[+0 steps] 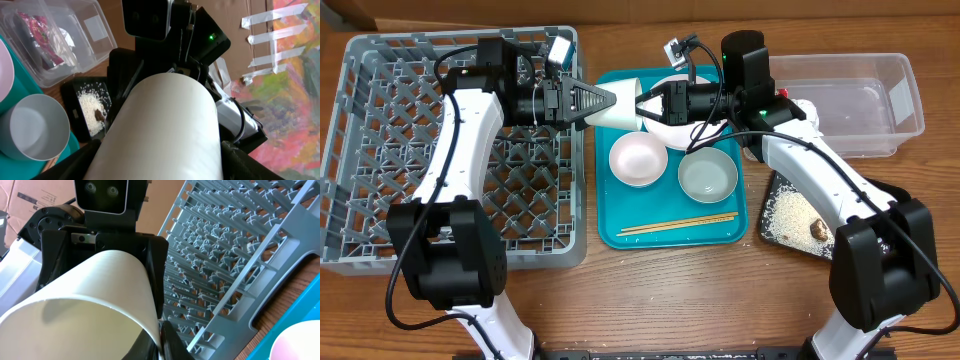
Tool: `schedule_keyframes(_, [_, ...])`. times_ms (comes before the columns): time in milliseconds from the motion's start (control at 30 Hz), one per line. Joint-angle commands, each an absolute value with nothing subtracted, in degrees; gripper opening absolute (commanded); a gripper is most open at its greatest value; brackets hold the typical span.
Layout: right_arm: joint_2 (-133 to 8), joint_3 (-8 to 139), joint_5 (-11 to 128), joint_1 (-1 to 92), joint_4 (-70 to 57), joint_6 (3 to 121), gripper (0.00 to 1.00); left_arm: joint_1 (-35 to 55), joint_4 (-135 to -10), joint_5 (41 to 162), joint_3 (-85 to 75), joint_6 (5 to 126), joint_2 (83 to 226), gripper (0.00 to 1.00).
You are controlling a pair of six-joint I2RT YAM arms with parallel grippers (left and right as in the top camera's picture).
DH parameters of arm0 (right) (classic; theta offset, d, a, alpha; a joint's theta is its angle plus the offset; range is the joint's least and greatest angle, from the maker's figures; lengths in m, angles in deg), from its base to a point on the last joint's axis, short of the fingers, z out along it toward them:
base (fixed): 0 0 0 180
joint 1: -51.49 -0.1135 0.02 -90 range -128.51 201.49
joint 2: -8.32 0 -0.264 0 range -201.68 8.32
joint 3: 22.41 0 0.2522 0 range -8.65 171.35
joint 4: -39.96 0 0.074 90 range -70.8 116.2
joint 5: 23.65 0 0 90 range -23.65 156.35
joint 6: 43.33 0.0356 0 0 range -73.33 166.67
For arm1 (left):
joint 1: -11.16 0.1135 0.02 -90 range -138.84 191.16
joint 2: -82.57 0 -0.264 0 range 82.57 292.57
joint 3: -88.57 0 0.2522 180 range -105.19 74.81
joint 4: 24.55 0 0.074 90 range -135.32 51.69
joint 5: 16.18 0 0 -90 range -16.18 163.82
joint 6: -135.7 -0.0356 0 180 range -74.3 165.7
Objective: Sort waste into correct bins and load items into the dishwasher
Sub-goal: 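Place the white cup upside down in the dish rack with the left gripper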
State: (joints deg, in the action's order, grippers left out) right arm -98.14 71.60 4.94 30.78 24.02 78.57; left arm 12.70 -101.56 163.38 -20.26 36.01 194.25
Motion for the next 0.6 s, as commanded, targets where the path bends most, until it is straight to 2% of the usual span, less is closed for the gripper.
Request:
schedule_keyframes(0, [-98.2, 71.8, 4.8, 30.4, 24.4, 77.8, 0.10, 12.9, -101.5, 164.5, -20.8, 35.0, 194.3, 0.57])
schedule_keyframes(33, [-98.2, 71.8, 4.8, 30.4, 24.4, 77.8, 0.26, 12.9, -101.5, 164.5, -20.8, 35.0, 194.3, 0.55])
schedule_keyframes(67, [-98.2, 71.8, 4.8, 30.6, 24.4, 77.8, 0.36, 13.1, -101.1, 164.5, -20.8, 35.0, 194.3, 0.51])
schedule_keyframes(167, [-98.2, 71.8, 4.8, 30.8, 24.4, 77.7, 0.56, 14.8, -100.4, 164.4, -21.0, 35.0, 194.3, 0.45])
schedule_keyframes(267, [-98.2, 71.8, 4.8, 31.1, 24.4, 77.7, 0.66, 16.2, -100.2, 164.4, -21.0, 35.0, 194.3, 0.42])
schedule_keyframes(300, [-98.2, 71.8, 5.9, 31.7, 23.8, 77.0, 0.77, 17.4, -99.8, 164.4, -21.0, 35.0, 194.3, 0.40])
schedule_keyframes(333, [-98.2, 71.8, 6.6, 31.9, 23.1, 76.6, 0.82, 18.0, -99.5, 164.4, -21.1, 35.0, 194.2, 0.39])
schedule_keyframes(400, [-98.2, 71.8, 8.5, 32.8, 20.2, 75.8, 0.87, 19.3, -99.4, 162.7, -21.8, 35.0, 194.1, 0.38])
schedule_keyframes(433, [-98.2, 71.8, 9.2, 33.3, 17.1, 74.2, 0.92, 20.7, -100.3, 156.1, -23.6, 36.6, 193.9, 0.37])
schedule_keyframes(567, [-98.2, 71.8, 15.0, 33.6, 6.7, 69.3, 0.98, 22.5, -104.7, 136.6, -29.8, 39.6, 191.0, 0.36])
